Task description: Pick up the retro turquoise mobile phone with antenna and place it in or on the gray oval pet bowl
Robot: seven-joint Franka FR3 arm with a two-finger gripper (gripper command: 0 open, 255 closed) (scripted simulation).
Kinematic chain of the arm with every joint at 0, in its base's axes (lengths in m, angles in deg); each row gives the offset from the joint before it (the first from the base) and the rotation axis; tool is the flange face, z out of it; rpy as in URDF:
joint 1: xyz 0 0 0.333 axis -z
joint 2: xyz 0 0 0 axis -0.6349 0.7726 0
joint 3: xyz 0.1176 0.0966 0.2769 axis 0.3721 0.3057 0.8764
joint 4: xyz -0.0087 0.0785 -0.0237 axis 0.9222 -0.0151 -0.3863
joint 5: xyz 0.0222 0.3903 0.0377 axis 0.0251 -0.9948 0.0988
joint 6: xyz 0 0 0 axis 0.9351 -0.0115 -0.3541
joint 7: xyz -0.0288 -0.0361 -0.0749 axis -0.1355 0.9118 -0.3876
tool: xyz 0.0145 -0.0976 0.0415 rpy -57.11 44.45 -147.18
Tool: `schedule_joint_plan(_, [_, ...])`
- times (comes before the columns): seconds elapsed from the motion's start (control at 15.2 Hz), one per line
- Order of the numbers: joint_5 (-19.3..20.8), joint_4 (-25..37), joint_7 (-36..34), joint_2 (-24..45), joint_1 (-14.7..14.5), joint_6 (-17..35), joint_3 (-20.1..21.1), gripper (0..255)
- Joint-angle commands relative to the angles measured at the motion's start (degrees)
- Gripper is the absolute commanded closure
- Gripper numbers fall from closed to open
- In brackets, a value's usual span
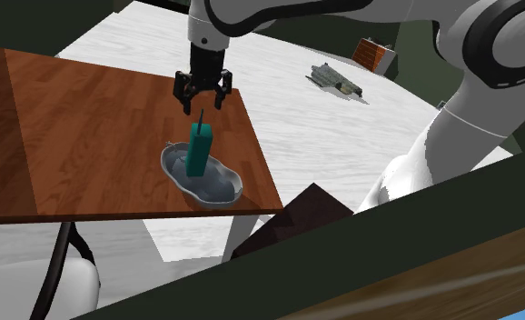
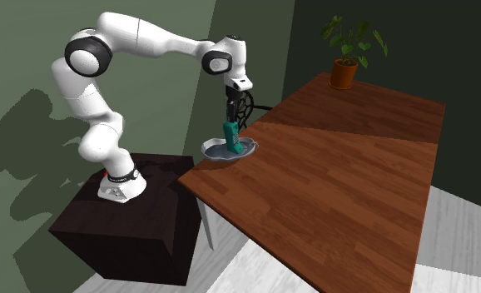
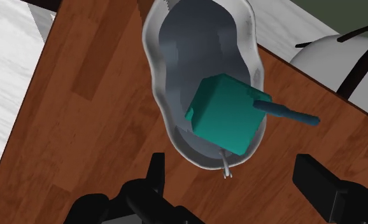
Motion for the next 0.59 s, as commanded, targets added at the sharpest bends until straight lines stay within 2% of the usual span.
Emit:
schedule_joint_plan(0.0, [-0.1, 2.9, -0.1, -0.5, -0.1, -3.5, 0.1, 0])
schedule_joint_plan(0.07, [-0.2, 4.3, -0.1, -0.6, -0.1, -5.0, 0.1, 0])
schedule_joint_plan(0.53, [-0.2, 4.3, -0.1, -0.6, -0.1, -5.0, 0.1, 0])
